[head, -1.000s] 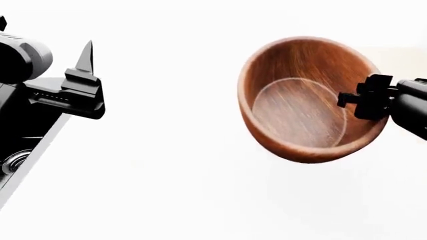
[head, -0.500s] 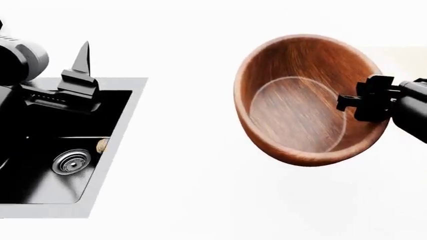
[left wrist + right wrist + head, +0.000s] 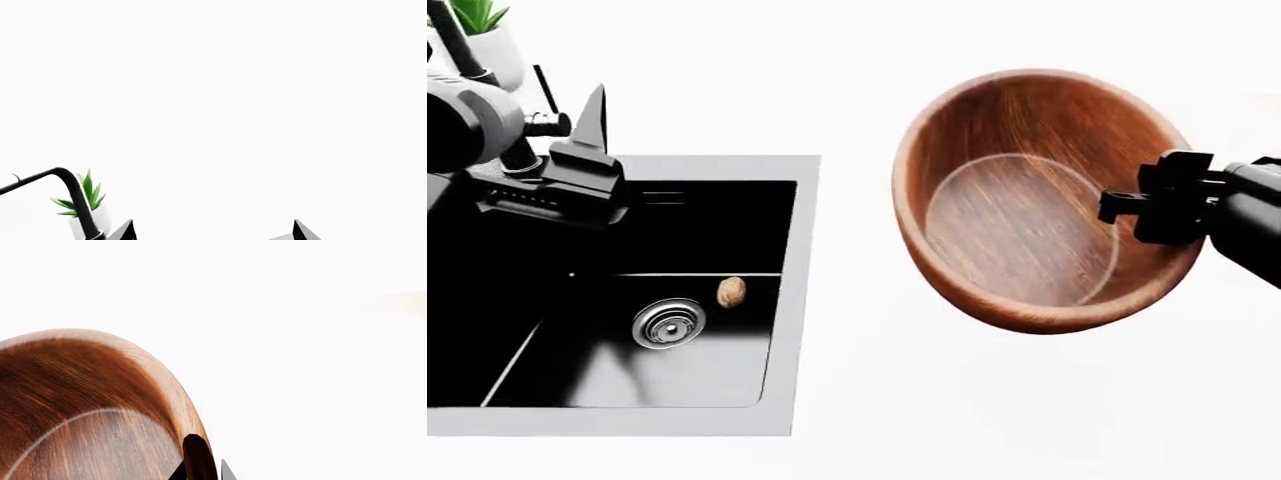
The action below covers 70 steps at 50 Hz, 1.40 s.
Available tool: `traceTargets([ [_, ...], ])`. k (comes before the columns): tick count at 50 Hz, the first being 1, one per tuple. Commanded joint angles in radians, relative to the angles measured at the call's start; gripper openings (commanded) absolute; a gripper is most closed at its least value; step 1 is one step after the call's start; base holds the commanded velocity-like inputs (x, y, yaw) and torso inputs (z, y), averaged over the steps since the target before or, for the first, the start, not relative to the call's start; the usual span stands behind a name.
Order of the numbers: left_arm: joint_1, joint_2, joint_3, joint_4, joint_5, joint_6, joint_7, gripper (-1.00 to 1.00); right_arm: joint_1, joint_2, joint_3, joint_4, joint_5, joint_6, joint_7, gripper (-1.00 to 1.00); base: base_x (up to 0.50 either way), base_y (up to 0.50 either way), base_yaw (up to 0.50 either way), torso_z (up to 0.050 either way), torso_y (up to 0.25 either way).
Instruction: Pick the bowl and pitcher and place them in the sink. Then turn on the water.
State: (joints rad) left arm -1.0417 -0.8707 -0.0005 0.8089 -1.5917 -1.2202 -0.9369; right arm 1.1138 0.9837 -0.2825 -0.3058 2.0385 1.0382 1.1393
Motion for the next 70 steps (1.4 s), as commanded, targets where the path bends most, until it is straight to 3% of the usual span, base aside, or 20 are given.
traceTargets([
  [1,0.007,-0.004,0.002,0.001,0.011,0.006,0.008,1.00,0.007,0.000,-0.001,0.000,-0.011,-0.004,0.004,-1.00,0.00,0.50,0.00,0.000,0.000],
  [70,0.037,-0.043,0.016,0.009,0.031,0.058,0.024,1.00,0.047,0.001,-0.045,-0.004,-0.003,-0.013,0.008,-1.00,0.00,0.50,0.00,0.000,0.000],
])
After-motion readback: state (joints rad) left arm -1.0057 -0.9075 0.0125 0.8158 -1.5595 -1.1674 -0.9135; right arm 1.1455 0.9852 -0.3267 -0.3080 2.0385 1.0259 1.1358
